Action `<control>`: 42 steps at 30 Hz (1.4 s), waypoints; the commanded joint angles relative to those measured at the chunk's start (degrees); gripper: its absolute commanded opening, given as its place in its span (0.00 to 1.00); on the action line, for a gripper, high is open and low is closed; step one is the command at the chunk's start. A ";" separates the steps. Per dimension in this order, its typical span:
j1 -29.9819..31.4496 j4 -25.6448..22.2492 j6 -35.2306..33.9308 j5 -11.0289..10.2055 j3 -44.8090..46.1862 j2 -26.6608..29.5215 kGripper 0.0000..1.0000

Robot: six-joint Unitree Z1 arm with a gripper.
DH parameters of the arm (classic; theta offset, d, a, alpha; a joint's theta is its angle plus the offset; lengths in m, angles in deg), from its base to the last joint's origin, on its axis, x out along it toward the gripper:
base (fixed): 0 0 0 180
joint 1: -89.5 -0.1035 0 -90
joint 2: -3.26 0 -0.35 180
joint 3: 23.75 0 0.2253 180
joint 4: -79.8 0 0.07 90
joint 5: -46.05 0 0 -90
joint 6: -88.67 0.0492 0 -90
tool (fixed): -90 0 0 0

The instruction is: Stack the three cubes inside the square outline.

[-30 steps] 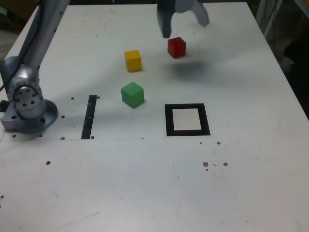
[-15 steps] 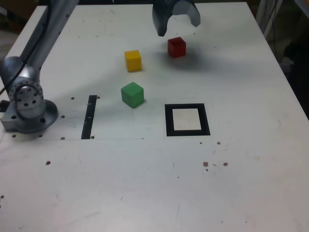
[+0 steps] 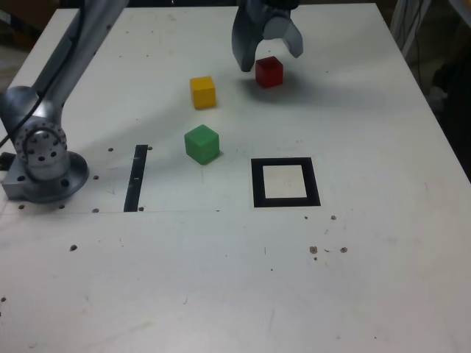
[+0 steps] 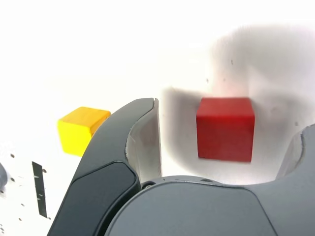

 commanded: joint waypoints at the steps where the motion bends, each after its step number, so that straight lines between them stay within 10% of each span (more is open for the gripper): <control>1: -0.21 0.22 0.10 0.46 0.21 -0.72 0.92; 12: -0.27 2.96 0.13 3.06 1.53 -1.48 0.82; 23: -0.60 4.51 0.04 3.92 1.67 -1.45 0.43; 42: -0.55 6.14 1.17 5.47 1.85 -0.85 0.25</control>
